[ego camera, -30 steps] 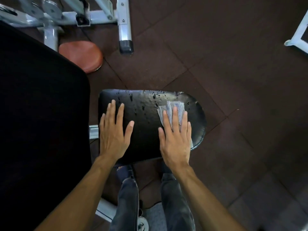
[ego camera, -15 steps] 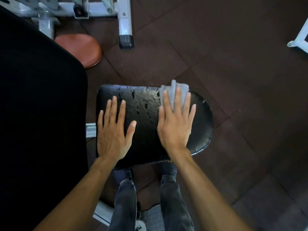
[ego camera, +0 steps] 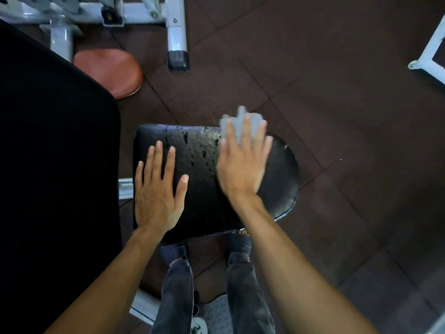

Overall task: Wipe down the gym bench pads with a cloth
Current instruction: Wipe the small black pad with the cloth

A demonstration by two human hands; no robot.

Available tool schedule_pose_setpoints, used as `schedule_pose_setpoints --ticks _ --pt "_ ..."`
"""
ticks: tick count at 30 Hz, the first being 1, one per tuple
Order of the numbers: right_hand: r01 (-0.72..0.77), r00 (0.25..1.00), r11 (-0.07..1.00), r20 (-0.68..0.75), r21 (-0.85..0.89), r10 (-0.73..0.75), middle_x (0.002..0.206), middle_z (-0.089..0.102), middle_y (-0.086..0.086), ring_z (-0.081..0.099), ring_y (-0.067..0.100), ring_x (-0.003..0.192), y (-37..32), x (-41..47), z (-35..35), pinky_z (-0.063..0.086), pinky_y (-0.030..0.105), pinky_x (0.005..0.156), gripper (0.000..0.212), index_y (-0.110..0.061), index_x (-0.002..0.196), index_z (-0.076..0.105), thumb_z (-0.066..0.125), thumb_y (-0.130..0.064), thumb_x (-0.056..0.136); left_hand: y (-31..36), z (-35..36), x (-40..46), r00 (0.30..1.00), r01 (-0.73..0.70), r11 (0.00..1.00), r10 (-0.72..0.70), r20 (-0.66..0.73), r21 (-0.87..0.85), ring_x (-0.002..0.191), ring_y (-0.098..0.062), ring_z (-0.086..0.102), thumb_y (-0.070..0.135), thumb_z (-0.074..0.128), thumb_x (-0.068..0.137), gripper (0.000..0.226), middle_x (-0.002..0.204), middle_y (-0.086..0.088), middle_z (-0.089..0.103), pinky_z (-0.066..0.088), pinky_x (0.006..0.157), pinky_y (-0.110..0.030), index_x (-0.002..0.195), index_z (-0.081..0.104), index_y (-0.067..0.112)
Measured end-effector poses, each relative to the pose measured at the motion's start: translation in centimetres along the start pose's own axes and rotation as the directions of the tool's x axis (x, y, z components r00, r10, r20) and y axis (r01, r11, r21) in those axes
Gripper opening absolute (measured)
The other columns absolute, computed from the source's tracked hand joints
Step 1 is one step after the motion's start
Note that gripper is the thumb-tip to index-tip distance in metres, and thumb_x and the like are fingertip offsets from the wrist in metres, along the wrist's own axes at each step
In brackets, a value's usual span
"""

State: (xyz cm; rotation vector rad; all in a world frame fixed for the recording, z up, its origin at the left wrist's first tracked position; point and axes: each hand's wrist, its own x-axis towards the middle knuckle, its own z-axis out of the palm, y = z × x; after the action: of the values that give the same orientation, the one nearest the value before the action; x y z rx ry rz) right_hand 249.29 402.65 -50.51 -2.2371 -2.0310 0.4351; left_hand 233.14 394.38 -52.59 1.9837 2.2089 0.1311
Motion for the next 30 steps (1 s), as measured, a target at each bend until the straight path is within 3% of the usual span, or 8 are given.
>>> schedule_pose_setpoints --ticks 3,7,10,14,19,23,27,30 --pt "0.179 0.983 0.984 0.047 -0.021 -0.177 0.167 0.001 0.005 -0.003 0.031 0.153 -1.6 -4.5 1.2 0.013 0.053 0.123 0.054 -0.027 0.157 0.014 0.026 -0.037 0.105 -0.1 -0.1 0.0 1.0 -0.003 1.0 0.003 -0.01 -0.024 0.155 -0.023 0.011 0.046 0.015 0.105 0.061 0.167 -0.009 0.013 0.015 0.125 -0.047 0.158 0.021 0.016" --pt "0.256 0.962 0.961 0.126 -0.102 -0.243 0.166 0.007 0.002 0.004 0.029 0.153 3.7 -11.1 0.4 0.015 0.053 0.121 0.055 -0.029 0.157 0.014 0.028 -0.04 0.104 -0.1 -0.2 0.0 1.0 -0.006 0.998 0.005 -0.016 -0.059 0.155 -0.022 0.01 0.043 0.014 0.106 0.06 0.167 -0.009 0.013 0.014 0.125 -0.046 0.158 0.022 0.016" --pt "0.157 0.984 0.975 0.106 -0.157 -0.141 0.166 0.008 0.002 0.003 0.028 0.153 7.2 -9.6 -0.9 0.008 0.054 0.122 0.055 -0.028 0.157 0.016 0.022 -0.041 0.104 -0.1 -0.2 0.0 1.0 0.004 0.999 -0.004 -0.007 -0.049 0.155 -0.023 0.01 0.044 0.014 0.106 0.06 0.167 -0.009 0.012 0.014 0.125 -0.046 0.158 0.021 0.016" --pt "-0.036 0.999 0.999 0.004 -0.036 0.037 0.166 0.003 0.006 -0.005 0.03 0.153 4.1 -2.6 -1.0 0.005 0.054 0.123 0.054 -0.025 0.157 0.015 0.023 -0.038 0.105 0.0 -0.2 0.0 1.0 0.008 0.999 -0.008 0.0 -0.047 0.155 -0.024 0.01 0.044 0.015 0.106 0.06 0.167 -0.01 0.012 0.015 0.125 -0.047 0.158 0.02 0.016" --pt "0.164 0.986 0.986 0.047 -0.034 -0.162 0.166 0.003 0.008 -0.003 0.033 0.153 -1.2 -3.4 0.9 0.009 0.055 0.123 0.057 -0.023 0.157 0.014 0.028 -0.037 0.104 -0.1 -0.1 0.0 1.0 0.006 0.999 -0.006 -0.005 -0.036 0.155 -0.023 0.012 0.043 0.014 0.106 0.059 0.167 -0.01 0.014 0.014 0.125 -0.046 0.158 0.021 0.016" --pt "0.262 0.959 0.961 0.134 -0.091 -0.249 0.166 0.007 0.007 0.003 0.028 0.153 1.8 -10.9 0.8 0.02 0.054 0.121 0.06 -0.022 0.157 0.013 0.033 -0.037 0.103 -0.1 -0.2 0.0 1.0 -0.003 0.998 0.002 -0.009 -0.059 0.155 -0.022 0.01 0.04 0.017 0.106 0.057 0.167 -0.009 0.013 0.015 0.125 -0.047 0.158 0.022 0.016" --pt "0.182 0.979 0.974 0.119 -0.135 -0.166 0.166 0.008 0.007 0.003 0.027 0.153 6.6 -9.4 -0.9 0.015 0.056 0.121 0.057 -0.023 0.157 0.019 0.03 -0.036 0.102 -0.1 -0.1 0.0 1.0 0.012 0.999 -0.012 0.0 -0.049 0.155 -0.022 0.009 0.042 0.014 0.106 0.059 0.167 -0.008 0.012 0.014 0.125 -0.046 0.158 0.02 0.017" --pt "0.021 0.999 1.0 0.034 -0.02 -0.02 0.166 0.007 0.004 -0.003 0.028 0.153 5.1 -3.8 -1.4 0.006 0.056 0.123 0.055 -0.023 0.157 0.019 0.03 -0.033 0.103 -0.1 -0.1 0.0 1.0 0.011 0.999 -0.011 0.004 -0.033 0.155 -0.023 0.009 0.042 0.014 0.106 0.059 0.167 -0.009 0.012 0.014 0.125 -0.046 0.158 0.019 0.017"
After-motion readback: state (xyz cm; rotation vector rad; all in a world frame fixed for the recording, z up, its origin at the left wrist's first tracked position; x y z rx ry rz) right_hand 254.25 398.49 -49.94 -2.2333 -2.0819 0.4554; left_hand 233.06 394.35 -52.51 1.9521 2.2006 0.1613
